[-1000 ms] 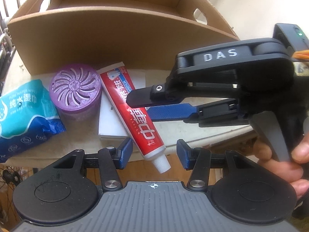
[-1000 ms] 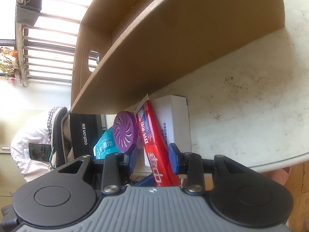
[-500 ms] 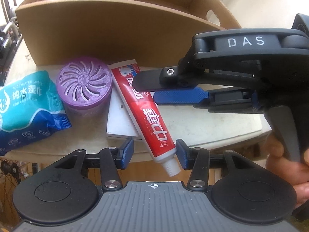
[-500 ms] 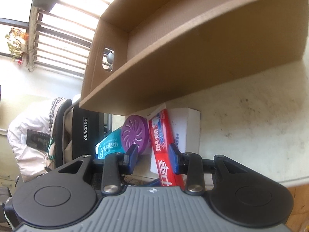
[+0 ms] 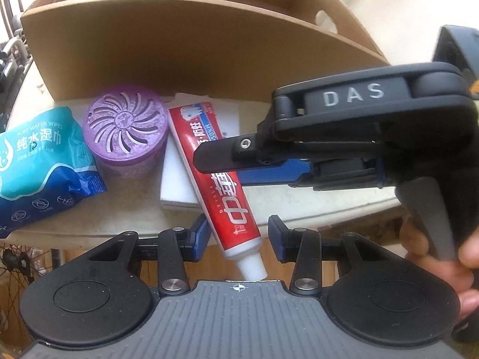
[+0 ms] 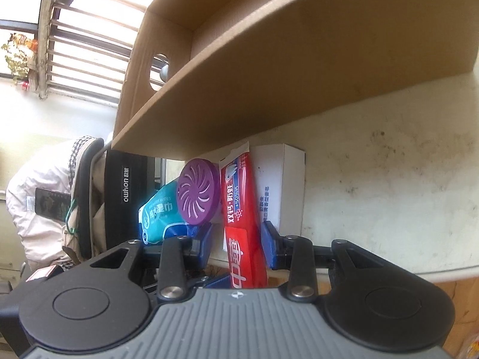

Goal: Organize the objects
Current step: 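Lift the toothpaste tube upright with the right gripper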

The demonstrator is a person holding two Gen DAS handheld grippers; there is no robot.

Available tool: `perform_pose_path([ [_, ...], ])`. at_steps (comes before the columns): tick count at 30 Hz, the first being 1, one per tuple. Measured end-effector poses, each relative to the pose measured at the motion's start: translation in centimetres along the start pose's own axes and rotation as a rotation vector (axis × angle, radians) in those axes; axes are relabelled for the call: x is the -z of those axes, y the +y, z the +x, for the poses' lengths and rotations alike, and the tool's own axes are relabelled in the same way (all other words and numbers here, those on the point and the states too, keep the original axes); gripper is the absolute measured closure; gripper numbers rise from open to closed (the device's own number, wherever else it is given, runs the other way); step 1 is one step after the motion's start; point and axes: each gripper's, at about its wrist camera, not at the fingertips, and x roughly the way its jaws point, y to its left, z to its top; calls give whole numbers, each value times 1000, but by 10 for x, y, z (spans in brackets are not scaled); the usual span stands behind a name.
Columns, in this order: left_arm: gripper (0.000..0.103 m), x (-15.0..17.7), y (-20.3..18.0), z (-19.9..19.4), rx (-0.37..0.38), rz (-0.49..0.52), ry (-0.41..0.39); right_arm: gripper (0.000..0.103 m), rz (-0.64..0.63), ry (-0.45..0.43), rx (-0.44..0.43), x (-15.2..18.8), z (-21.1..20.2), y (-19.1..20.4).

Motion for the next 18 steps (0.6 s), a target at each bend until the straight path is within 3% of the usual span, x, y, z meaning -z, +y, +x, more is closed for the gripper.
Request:
perform_pose_path([
  [9, 62, 7, -27, -11, -9, 101, -28, 65, 38, 43, -12, 0, -3, -8],
  [18, 62, 3, -34, -6, -52, 121, -46, 65, 45, 54, -30, -3, -3, -12],
])
